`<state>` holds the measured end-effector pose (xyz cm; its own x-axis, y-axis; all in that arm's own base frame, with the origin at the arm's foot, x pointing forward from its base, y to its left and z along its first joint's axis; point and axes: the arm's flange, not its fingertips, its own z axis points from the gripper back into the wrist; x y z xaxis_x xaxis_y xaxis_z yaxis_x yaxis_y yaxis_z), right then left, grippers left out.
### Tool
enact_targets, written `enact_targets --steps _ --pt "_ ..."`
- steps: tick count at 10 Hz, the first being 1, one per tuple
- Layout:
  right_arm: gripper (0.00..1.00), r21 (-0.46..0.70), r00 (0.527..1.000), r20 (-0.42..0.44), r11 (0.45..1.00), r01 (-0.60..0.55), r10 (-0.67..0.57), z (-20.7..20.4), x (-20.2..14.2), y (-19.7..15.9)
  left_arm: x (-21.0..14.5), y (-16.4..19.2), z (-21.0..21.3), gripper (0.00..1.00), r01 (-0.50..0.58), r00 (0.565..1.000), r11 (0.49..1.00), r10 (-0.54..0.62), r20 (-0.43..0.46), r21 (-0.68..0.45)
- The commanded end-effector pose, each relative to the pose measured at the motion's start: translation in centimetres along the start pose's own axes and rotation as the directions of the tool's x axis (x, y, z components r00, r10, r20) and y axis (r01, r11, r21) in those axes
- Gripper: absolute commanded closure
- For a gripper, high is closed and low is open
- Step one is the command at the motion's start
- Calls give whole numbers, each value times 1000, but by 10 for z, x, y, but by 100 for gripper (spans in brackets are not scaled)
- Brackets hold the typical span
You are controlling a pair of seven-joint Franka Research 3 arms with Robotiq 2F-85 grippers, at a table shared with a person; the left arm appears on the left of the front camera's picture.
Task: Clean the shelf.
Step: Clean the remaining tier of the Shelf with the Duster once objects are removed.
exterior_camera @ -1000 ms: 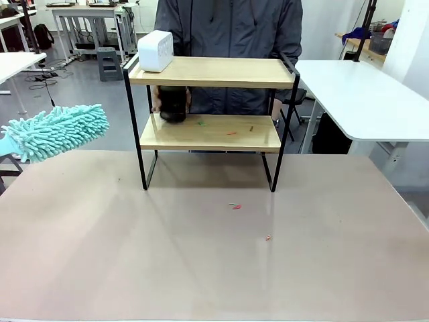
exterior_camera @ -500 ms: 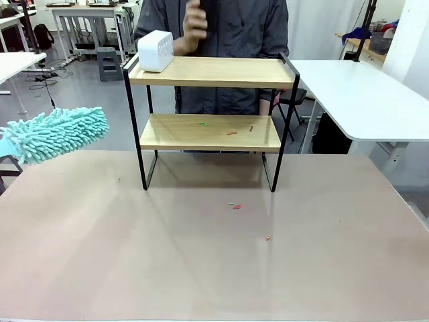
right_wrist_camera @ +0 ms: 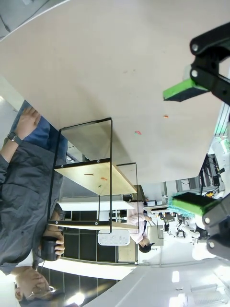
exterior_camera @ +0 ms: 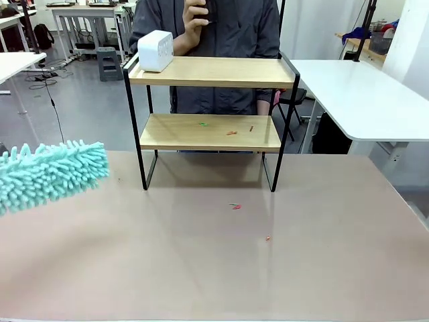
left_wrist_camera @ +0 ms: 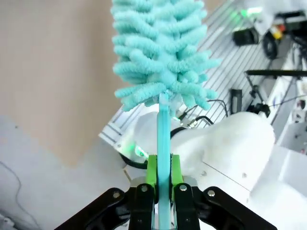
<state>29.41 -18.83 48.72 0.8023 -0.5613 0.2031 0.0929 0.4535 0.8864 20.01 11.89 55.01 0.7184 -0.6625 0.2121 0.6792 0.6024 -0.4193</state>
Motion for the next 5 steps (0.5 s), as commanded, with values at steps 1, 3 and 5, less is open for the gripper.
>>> enact_targets --steps 1,3,5 --pt "0 25 1000 11 999 -27 26 -1 2 -1 19 -26 -29 88 44 996 999 -47 73 31" --pt "0 25 1000 11 999 -27 26 -1 2 -1 67 -62 -75 88 15 992 1000 -13 129 -15" --pt "0 25 1000 11 999 -27 26 -1 2 -1 111 -86 -112 88 -72 989 996 77 127 -43"
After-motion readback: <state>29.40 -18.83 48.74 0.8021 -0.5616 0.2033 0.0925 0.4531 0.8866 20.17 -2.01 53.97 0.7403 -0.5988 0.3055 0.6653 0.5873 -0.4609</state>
